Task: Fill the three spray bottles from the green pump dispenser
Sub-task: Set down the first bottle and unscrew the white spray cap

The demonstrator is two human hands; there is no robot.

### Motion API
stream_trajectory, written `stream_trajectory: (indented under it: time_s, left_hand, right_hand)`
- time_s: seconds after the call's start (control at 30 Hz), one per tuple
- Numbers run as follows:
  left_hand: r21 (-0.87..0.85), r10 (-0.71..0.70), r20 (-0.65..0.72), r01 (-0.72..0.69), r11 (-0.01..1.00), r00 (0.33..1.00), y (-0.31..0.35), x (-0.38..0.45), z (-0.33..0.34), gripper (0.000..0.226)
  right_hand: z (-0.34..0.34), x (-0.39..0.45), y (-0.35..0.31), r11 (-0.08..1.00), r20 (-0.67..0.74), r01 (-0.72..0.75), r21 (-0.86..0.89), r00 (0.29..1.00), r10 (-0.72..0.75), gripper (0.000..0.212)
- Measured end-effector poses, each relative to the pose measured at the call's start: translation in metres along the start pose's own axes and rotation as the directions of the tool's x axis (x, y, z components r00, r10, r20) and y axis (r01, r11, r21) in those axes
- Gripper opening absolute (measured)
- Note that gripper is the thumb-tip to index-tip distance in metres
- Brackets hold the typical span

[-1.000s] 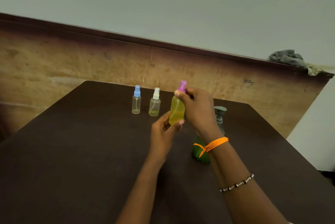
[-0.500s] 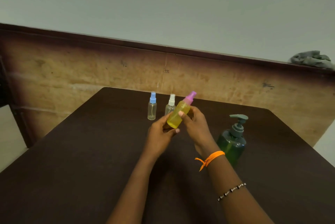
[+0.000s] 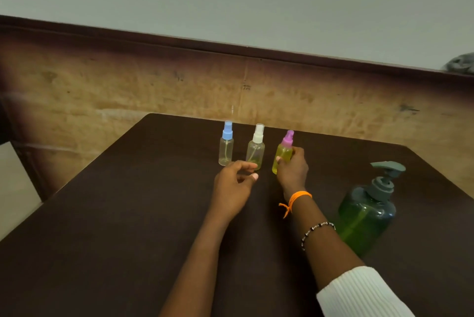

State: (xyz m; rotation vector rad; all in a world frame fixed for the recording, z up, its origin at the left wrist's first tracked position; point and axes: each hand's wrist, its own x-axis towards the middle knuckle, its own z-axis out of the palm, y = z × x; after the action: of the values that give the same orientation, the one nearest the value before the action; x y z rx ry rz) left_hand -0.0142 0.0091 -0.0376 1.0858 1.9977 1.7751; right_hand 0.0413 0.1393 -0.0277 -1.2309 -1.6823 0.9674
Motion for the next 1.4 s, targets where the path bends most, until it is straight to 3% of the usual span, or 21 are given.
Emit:
stream_trajectory:
  time_s: [0.17, 0.33, 0.43, 0.53, 0.77, 0.9, 1.03, 1.1, 1.23, 1.33, 1.4]
  left_hand:
    - [-0.047, -0.032, 0.012, 0.033, 0.998, 0.999, 0.0, 0.005, -0.003, 0.018]
    - [-0.083, -0.059, -0.014, 0.058, 0.995, 0.998, 0.002, 0.002, -0.005, 0.019]
    - [-0.127, -0.079, -0.034, 0.074, 0.989, 0.996, 0.001, 0.001, -0.007, 0.018]
    - [-0.17, -0.095, -0.053, 0.085, 0.982, 0.994, 0.0, -0.001, -0.008, 0.019]
    - [-0.241, -0.111, -0.061, 0.093, 0.966, 0.992, -0.008, 0.007, -0.005, 0.033]
    - [-0.186, -0.081, -0.048, 0.07, 0.98, 0.996, -0.013, 0.009, -0.006, 0.034]
    - [-0.08, 0.017, -0.007, -0.017, 0.997, 1.0, -0.008, 0.003, -0.002, 0.061]
    - [-0.146, 0.055, -0.003, -0.054, 0.988, 0.999, 0.002, -0.006, 0.002, 0.062]
    - [-0.452, 0.069, 0.034, -0.046, 0.891, 0.997, 0.032, -0.032, 0.008, 0.052]
    - [-0.567, 0.082, 0.01, -0.062, 0.822, 0.997, 0.047, -0.052, 0.016, 0.043]
    - [-0.616, 0.073, 0.006, -0.054, 0.786, 0.997, 0.054, -0.063, 0.024, 0.041]
  right_hand:
    - [0.004, 0.014, 0.0, 0.999, 0.017, 0.008, -0.04, 1.0, -0.007, 0.03]
    - [-0.003, -0.004, 0.002, 0.995, 0.004, 0.055, -0.084, 0.998, -0.055, 0.072]
    - [-0.005, -0.034, 0.003, 0.961, -0.055, 0.223, -0.163, 0.97, -0.235, 0.055]
    - [0.005, -0.042, 0.001, 0.929, 0.08, 0.357, -0.1, 0.933, -0.35, 0.048]
    - [0.028, -0.008, -0.021, 0.943, 0.263, 0.31, -0.119, 0.926, -0.271, 0.073]
    - [0.027, -0.005, -0.018, 0.929, 0.279, 0.327, -0.172, 0.921, -0.272, 0.046]
    - [0.0, -0.038, -0.019, 0.933, 0.222, 0.348, -0.092, 0.92, -0.322, 0.035]
    - [-0.022, -0.057, -0.026, 0.936, 0.187, 0.35, -0.029, 0.922, -0.339, 0.035]
    - [-0.071, -0.084, -0.045, 0.91, 0.087, 0.41, 0.064, 0.906, -0.415, 0.041]
    - [-0.107, -0.098, -0.056, 0.885, 0.075, 0.466, 0.025, 0.881, -0.466, 0.054]
    - [-0.126, -0.102, -0.06, 0.864, 0.088, 0.501, -0.043, 0.864, -0.496, 0.044]
